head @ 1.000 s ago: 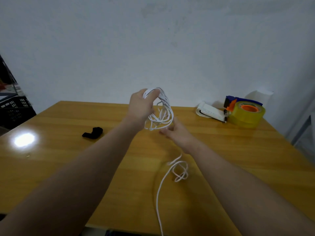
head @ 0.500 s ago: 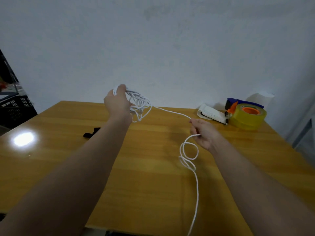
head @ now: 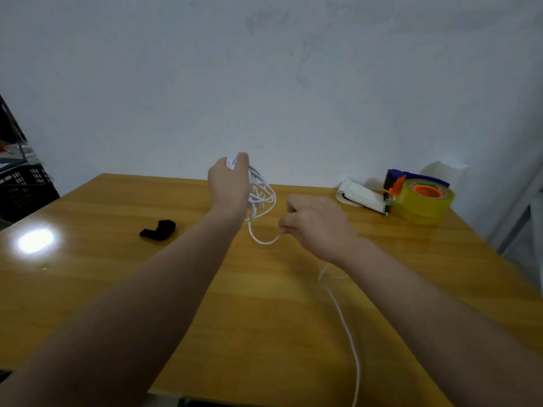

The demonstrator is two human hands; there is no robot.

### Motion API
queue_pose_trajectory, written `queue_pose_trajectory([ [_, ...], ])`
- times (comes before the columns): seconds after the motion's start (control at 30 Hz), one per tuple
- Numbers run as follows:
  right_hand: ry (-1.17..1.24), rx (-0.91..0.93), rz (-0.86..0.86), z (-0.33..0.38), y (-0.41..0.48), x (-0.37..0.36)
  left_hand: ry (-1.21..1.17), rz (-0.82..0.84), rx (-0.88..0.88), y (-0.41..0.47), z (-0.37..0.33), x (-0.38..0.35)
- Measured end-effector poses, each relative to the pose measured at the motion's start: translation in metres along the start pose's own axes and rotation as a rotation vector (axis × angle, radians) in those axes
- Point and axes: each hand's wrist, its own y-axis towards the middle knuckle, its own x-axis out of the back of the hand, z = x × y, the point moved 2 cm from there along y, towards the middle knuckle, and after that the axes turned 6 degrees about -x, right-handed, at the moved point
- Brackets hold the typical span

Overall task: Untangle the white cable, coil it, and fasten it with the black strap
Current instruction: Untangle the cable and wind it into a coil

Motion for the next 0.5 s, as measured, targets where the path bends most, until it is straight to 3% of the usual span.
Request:
queue_pose_trajectory([
  [0.1, 0.066, 0.115, -0.067, 0.000, 0.013, 0.017, 0.152, 0.170, -0.033, -0.007, 0.003, -0.007],
  [0.2, 0.117, 0.101, -0.105, -0.002, 0.025, 0.037, 0.286, 0.430, -0.106, -0.020, 0.000, -0.011],
  [0.37, 0.235, -0.104, 0.035, -0.014, 0.030, 0.049, 0.237, 0.648, -0.015, -0.034, -0.004, -0.016],
  [0.5, 0.333, -0.319, 0.005, -0.025, 0.026, 0.047, -0.001, 0.773, 0.170, -0.045, -0.011, -0.022],
])
